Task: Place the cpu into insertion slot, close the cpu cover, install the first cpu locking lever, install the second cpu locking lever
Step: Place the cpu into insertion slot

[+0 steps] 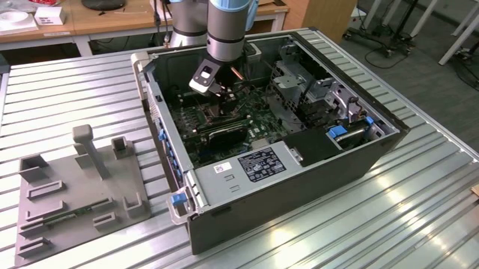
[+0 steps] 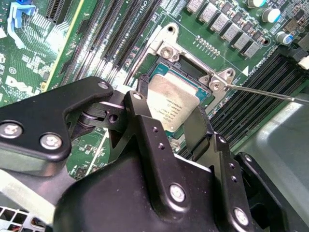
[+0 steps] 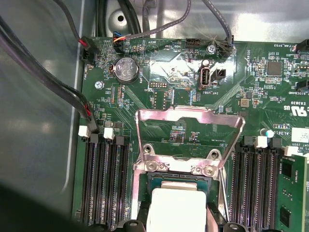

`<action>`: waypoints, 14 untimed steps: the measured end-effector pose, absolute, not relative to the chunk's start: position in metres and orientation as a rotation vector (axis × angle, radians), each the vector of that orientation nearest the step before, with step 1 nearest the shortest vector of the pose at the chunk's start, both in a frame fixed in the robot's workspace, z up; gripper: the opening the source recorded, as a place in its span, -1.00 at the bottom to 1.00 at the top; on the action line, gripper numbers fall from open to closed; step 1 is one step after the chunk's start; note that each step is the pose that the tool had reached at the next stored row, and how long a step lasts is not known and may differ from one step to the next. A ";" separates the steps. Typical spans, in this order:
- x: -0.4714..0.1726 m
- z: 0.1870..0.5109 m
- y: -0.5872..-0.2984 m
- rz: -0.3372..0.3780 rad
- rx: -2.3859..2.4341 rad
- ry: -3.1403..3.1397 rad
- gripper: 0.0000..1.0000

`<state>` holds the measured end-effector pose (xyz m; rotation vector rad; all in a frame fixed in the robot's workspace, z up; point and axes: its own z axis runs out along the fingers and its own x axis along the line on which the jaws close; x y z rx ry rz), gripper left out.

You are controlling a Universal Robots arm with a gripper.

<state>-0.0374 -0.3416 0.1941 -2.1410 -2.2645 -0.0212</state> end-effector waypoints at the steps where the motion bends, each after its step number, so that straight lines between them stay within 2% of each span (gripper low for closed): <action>1: -0.037 0.194 -0.342 -0.021 -2.141 -2.264 0.07; 14: -0.037 0.195 -0.341 -0.022 -2.141 -2.264 0.07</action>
